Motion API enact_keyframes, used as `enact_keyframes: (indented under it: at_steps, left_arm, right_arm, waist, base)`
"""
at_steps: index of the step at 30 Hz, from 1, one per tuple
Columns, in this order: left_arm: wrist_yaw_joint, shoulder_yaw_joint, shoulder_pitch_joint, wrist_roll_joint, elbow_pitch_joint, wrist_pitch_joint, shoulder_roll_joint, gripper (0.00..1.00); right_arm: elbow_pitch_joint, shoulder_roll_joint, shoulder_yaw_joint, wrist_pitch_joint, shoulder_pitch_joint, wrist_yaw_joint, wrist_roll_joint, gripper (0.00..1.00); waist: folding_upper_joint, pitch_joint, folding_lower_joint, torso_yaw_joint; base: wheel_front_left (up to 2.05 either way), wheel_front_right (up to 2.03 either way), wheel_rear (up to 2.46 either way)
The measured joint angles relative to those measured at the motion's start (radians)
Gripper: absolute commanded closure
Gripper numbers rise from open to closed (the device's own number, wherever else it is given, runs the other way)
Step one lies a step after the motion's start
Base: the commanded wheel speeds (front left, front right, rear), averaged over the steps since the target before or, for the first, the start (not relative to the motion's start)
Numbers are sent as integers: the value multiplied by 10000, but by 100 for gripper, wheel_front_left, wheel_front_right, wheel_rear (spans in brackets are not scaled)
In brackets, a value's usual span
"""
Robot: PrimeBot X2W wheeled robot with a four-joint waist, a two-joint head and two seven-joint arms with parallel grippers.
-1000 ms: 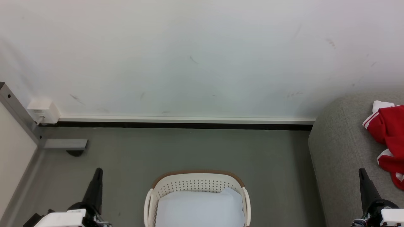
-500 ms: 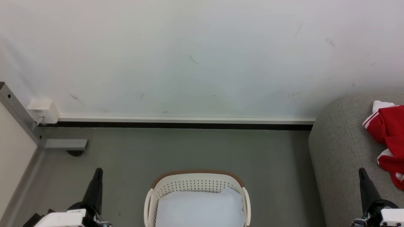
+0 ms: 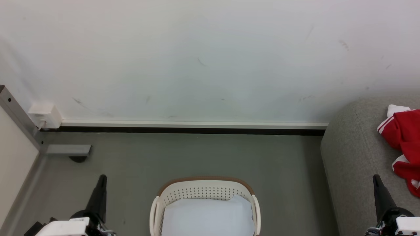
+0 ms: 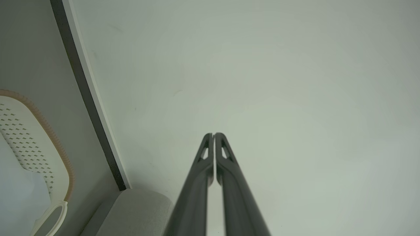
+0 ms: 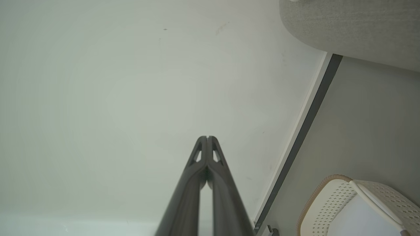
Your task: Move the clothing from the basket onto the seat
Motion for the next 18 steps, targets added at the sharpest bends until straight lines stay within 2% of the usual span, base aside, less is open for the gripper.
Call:
enact_keyframes:
  at_steps: [18]
  left_arm:
    - [0,0,0,0,0,0,0,100]
  right_arm:
    - [0,0,0,0,-1,0,0,100]
  waist:
    - [0,0,0,0]
  base:
    - [0,0,0]
